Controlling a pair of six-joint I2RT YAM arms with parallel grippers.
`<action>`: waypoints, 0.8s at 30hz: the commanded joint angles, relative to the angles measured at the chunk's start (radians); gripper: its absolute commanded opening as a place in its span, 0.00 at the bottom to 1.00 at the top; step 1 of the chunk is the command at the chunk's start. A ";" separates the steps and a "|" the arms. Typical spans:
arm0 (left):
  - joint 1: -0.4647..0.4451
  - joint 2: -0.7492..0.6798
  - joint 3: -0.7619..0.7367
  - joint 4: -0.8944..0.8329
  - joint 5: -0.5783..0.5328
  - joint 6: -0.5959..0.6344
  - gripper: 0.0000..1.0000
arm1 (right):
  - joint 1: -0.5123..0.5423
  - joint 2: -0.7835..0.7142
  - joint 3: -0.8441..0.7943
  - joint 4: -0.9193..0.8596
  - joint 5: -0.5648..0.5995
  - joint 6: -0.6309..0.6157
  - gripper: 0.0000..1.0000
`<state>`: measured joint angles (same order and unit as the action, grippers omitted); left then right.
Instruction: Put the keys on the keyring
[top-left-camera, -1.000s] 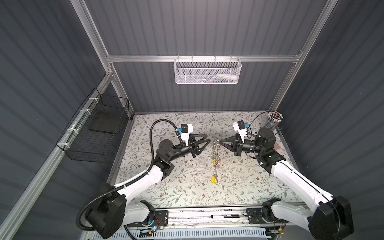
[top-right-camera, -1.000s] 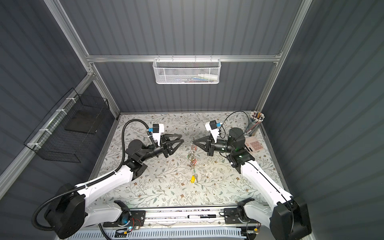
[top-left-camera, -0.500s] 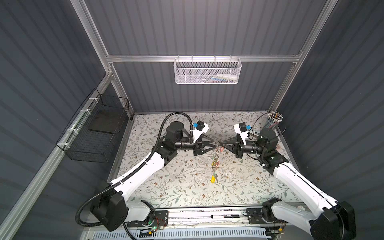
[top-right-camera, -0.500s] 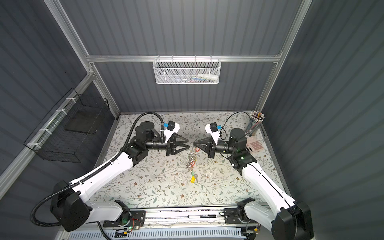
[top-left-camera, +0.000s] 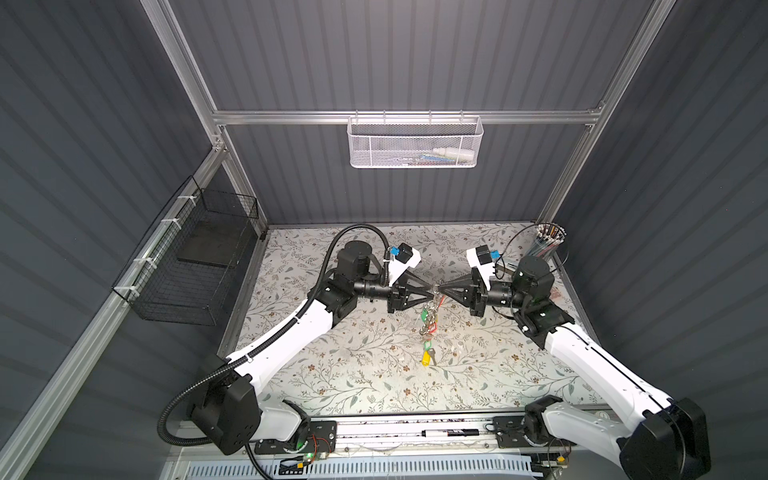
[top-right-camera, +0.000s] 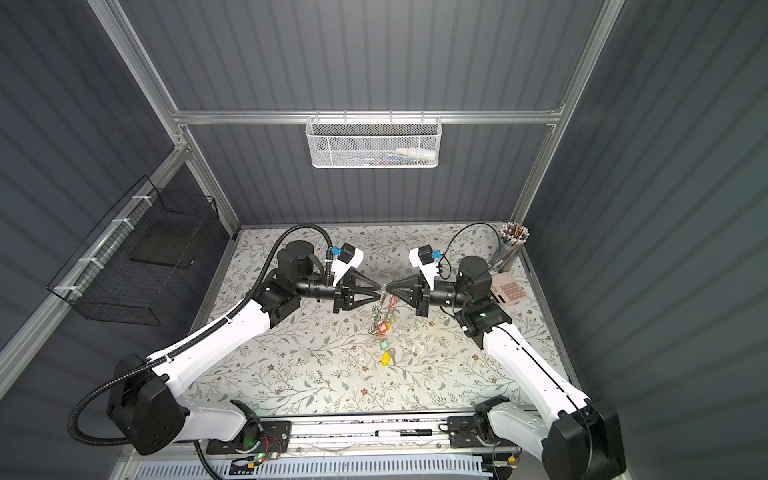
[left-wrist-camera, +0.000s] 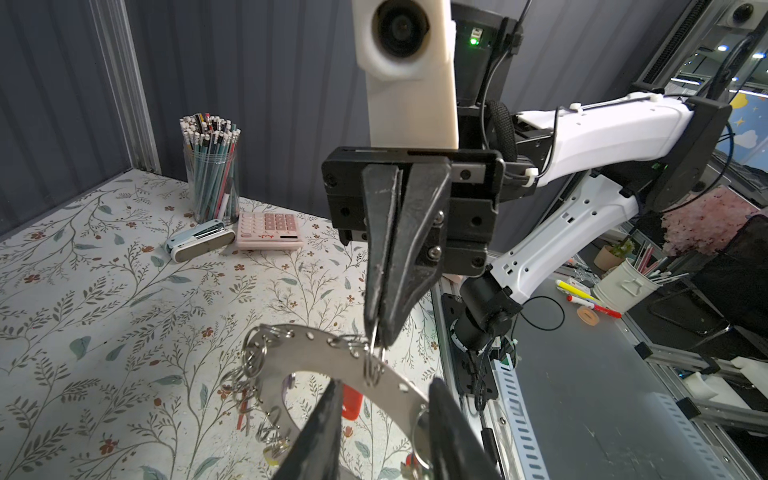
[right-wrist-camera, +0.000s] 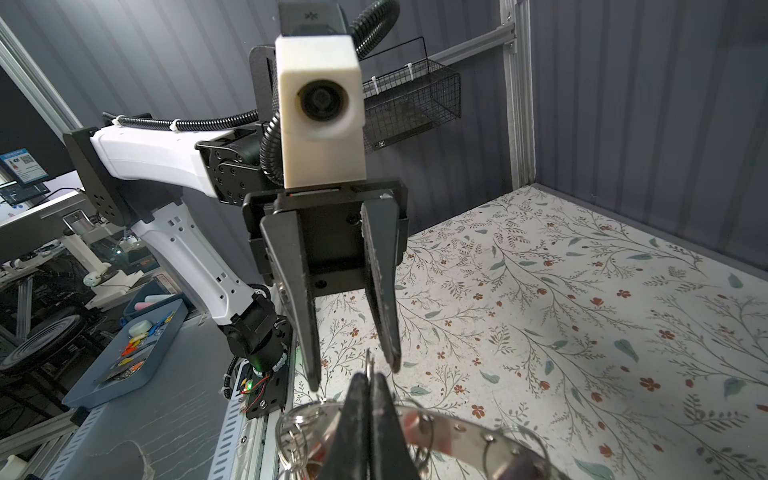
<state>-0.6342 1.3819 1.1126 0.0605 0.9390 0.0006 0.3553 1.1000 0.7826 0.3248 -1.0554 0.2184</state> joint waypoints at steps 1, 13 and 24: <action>-0.005 0.013 0.034 0.012 0.028 0.007 0.34 | 0.004 -0.005 0.012 0.055 -0.025 0.007 0.00; -0.007 0.030 0.047 0.041 -0.007 -0.007 0.30 | 0.008 -0.005 0.009 0.064 -0.032 0.019 0.00; -0.007 0.037 0.049 0.044 -0.004 -0.009 0.17 | 0.010 0.002 0.006 0.076 -0.036 0.024 0.00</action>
<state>-0.6357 1.4166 1.1316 0.0975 0.9291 -0.0090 0.3573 1.1027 0.7818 0.3450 -1.0698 0.2302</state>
